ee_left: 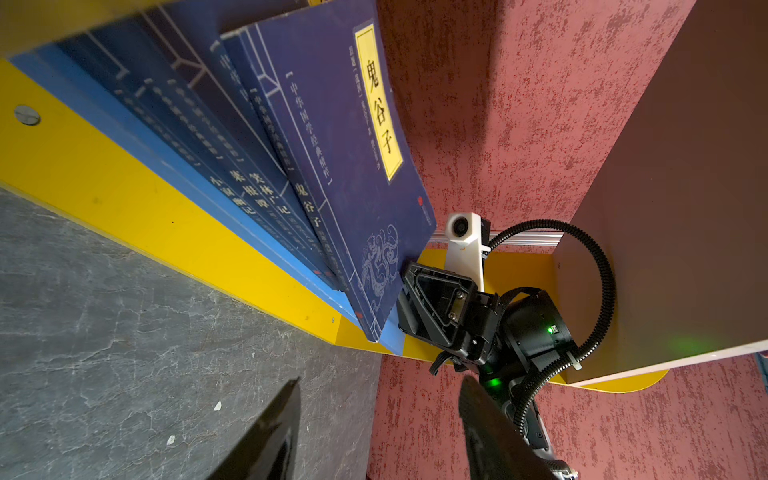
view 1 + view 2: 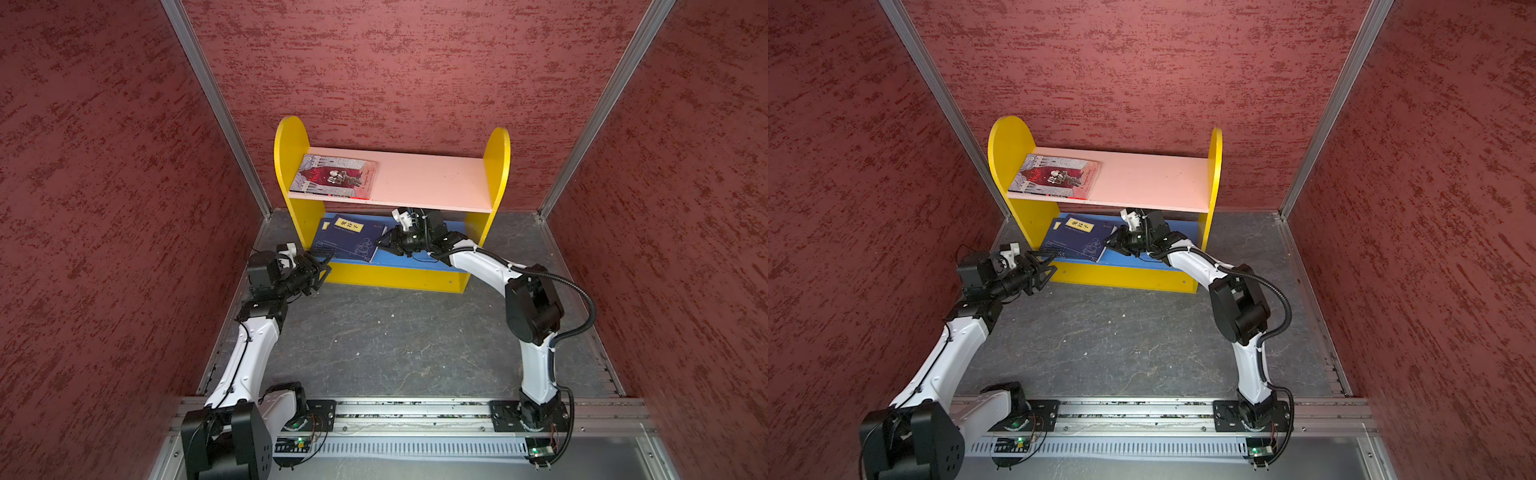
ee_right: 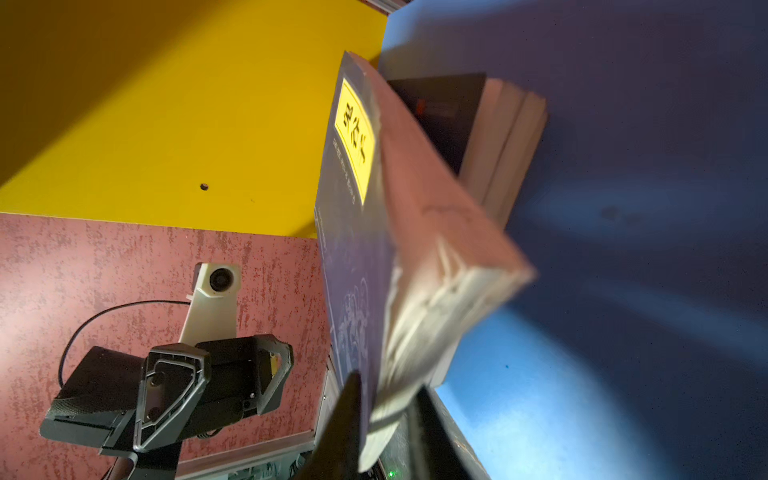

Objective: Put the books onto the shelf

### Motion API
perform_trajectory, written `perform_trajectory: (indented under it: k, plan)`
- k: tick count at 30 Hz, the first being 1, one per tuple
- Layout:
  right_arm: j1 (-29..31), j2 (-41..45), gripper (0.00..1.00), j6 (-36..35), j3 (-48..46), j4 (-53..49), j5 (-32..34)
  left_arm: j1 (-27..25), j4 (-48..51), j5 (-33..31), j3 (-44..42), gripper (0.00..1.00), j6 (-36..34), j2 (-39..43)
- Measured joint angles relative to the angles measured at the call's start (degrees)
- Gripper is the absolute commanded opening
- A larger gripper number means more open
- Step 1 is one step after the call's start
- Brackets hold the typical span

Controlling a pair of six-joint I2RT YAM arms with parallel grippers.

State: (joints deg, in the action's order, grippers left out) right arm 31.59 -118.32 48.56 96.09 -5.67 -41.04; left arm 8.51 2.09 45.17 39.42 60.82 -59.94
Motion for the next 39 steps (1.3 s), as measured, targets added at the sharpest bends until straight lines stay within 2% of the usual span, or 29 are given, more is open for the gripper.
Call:
perform_trajectory:
  k: [3,7,17,29,39]
  plan:
    - [-0.1,-1.1,0.48,-0.4,1.0,-1.1,0.3,0.0,0.0,0.0,0.0,0.61,0.0,0.0]
    - [-0.2,-0.8,0.55,-0.2,0.4,-0.7,2.0,0.0,0.0,0.0,0.0,0.61,0.0,0.0]
    - [0.6,4.5,0.49,7.3,-10.9,7.2,4.3,0.0,0.0,0.0,0.0,0.61,0.3,0.0]
    - [2.8,4.3,0.44,13.9,-10.7,13.0,4.4,0.0,0.0,0.0,0.0,0.61,0.4,-0.1]
    - [3.1,4.0,0.45,13.5,-10.4,10.4,6.7,0.0,-0.1,0.3,0.0,0.62,0.5,-0.1]
